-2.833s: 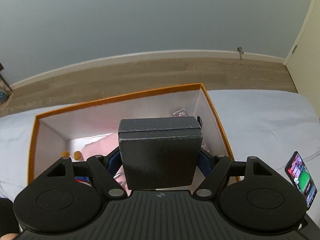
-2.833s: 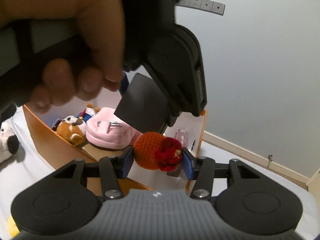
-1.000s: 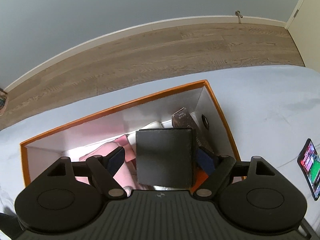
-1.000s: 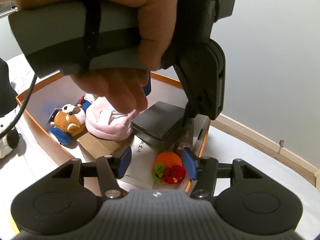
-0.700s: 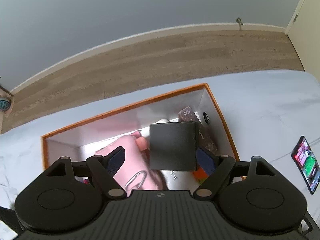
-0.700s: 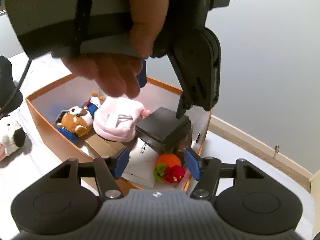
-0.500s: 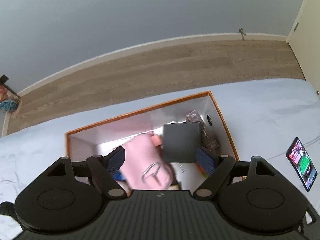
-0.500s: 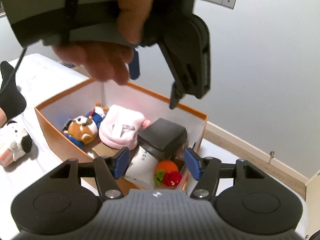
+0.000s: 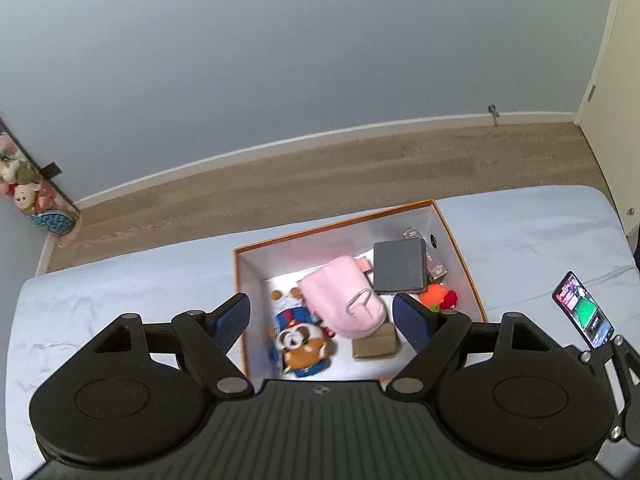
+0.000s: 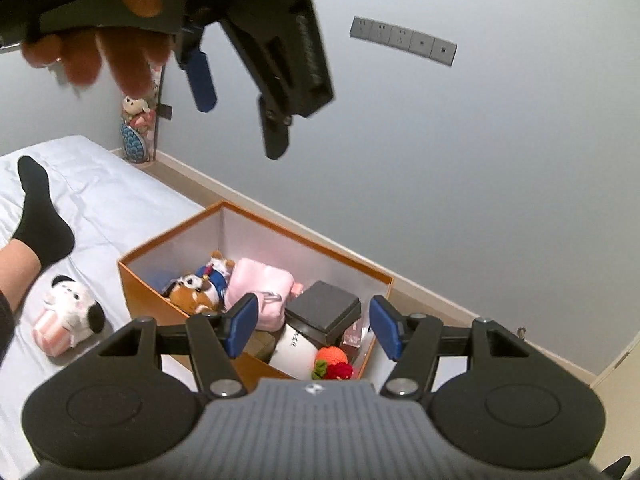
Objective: Organize objects
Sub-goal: 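Withdraw both grippers from the orange box toward the remaining items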
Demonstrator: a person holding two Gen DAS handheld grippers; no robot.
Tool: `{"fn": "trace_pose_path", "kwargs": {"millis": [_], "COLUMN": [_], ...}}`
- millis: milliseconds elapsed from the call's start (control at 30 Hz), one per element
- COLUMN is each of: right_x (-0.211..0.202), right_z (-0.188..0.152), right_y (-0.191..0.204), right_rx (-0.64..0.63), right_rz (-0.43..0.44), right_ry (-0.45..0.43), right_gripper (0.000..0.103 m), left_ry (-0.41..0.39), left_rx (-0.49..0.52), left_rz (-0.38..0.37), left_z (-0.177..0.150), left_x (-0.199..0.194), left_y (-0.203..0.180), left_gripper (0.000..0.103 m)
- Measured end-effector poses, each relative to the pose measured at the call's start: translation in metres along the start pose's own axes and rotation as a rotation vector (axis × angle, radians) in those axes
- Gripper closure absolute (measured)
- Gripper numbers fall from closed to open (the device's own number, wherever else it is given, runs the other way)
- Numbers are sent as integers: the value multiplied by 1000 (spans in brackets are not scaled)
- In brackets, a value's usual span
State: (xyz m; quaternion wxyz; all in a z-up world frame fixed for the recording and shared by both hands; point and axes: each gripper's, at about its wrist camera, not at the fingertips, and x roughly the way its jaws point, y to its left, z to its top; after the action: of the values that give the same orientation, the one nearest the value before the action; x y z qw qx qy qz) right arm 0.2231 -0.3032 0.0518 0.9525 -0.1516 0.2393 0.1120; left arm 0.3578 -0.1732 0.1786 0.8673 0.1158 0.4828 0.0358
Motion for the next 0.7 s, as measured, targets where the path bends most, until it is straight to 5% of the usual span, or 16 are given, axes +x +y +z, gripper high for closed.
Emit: {"fn": "trace_pose_path", "kwargs": {"millis": [700], "right_x": [-110], "right_z": [27], "right_y": [56], "right_rx": [-47], "right_rz": [7], "right_ry": [-108], "right_gripper": [33], "left_ry": [-130], "left_rx": [-70], "left_rz": [1], "left_z": [-96], "left_x": [-95], "left_y": [65], "left_gripper": [8]}}
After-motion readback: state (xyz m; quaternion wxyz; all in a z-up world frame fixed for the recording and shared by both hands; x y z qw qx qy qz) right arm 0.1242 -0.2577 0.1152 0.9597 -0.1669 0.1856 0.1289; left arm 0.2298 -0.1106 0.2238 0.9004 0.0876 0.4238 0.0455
